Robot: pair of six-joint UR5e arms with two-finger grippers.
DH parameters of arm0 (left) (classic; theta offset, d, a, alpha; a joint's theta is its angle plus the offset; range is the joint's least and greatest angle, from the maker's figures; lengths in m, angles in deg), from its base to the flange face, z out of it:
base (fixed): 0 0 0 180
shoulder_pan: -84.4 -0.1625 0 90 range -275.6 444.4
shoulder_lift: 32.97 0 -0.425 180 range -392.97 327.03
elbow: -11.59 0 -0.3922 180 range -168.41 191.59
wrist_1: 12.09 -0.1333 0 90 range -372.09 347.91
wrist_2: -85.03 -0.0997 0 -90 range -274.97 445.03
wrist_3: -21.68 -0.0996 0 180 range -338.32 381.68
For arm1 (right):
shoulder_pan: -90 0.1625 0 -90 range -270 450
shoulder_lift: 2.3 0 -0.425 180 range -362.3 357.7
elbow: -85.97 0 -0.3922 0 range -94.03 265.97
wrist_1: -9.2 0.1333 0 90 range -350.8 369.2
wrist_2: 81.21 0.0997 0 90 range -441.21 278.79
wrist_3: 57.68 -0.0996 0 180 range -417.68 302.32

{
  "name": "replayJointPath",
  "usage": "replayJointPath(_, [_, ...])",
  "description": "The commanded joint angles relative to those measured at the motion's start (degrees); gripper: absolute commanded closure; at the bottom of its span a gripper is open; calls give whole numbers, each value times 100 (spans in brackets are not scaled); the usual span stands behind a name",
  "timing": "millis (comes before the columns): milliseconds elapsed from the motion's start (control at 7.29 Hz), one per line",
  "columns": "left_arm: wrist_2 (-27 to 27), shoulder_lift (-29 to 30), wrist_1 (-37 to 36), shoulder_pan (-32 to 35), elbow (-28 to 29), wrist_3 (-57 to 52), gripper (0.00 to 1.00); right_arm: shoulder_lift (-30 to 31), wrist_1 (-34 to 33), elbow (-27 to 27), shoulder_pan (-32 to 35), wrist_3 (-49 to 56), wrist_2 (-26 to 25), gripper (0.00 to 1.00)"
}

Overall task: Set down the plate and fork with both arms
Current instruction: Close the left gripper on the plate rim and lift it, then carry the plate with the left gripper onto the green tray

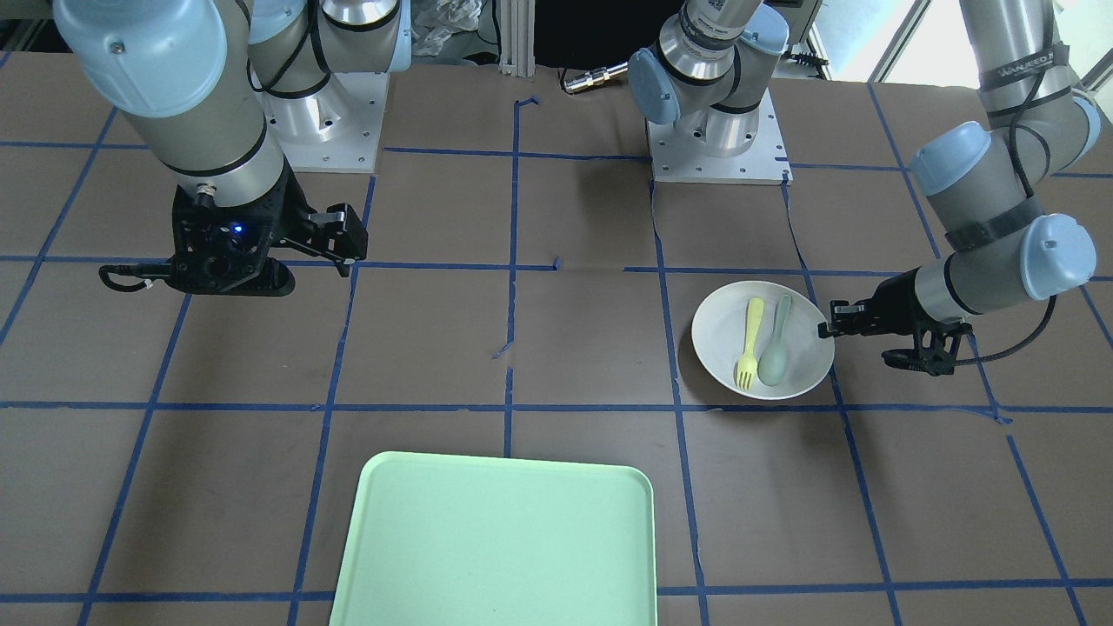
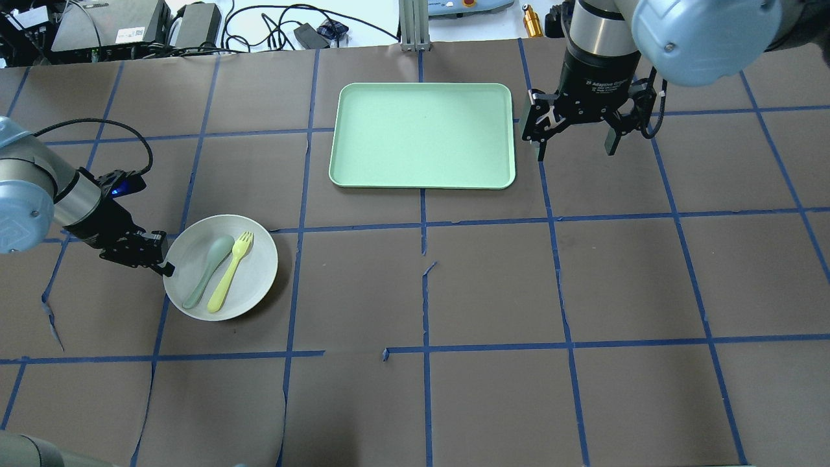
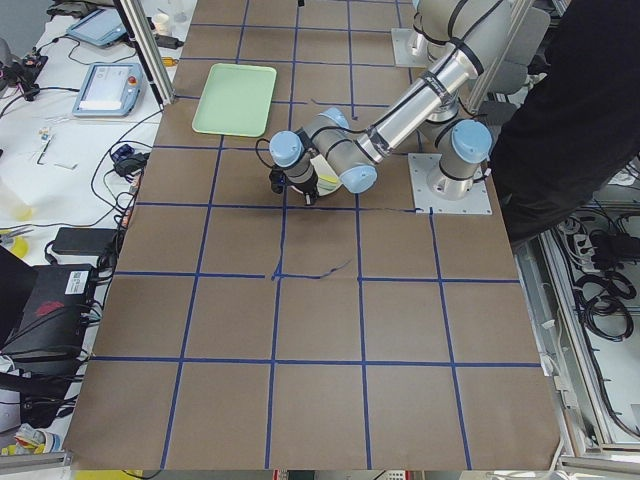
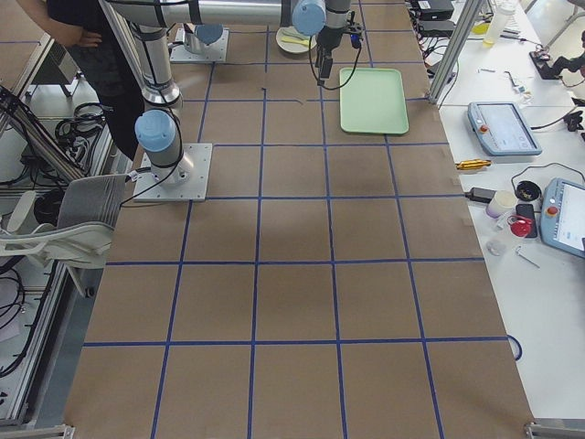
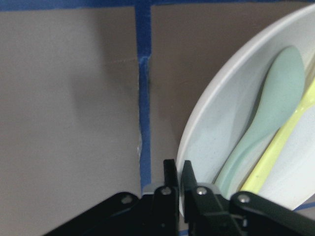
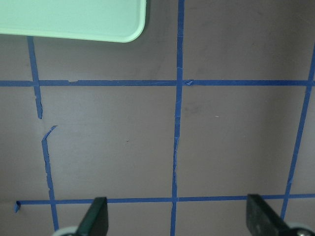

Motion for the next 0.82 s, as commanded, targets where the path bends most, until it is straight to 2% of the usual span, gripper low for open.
replayJointPath(0, [548,-27,390,-65,197,373,100,5,7,-9,-2,0,-16,0])
replayJointPath(137, [628,120,426,100,503,992,100,5,7,0,-2,-8,-7,0])
replayJointPath(275, [933,218,426,650,907,1347,100,5,16,0,-2,-35,-7,0])
replayJointPath(549, [979,542,479,1758,1786,2775,100,5,7,9,-2,0,2,0])
replayJointPath(686, [1224,814,418,2111,2146,3070,100,-3,7,9,-2,0,10,0])
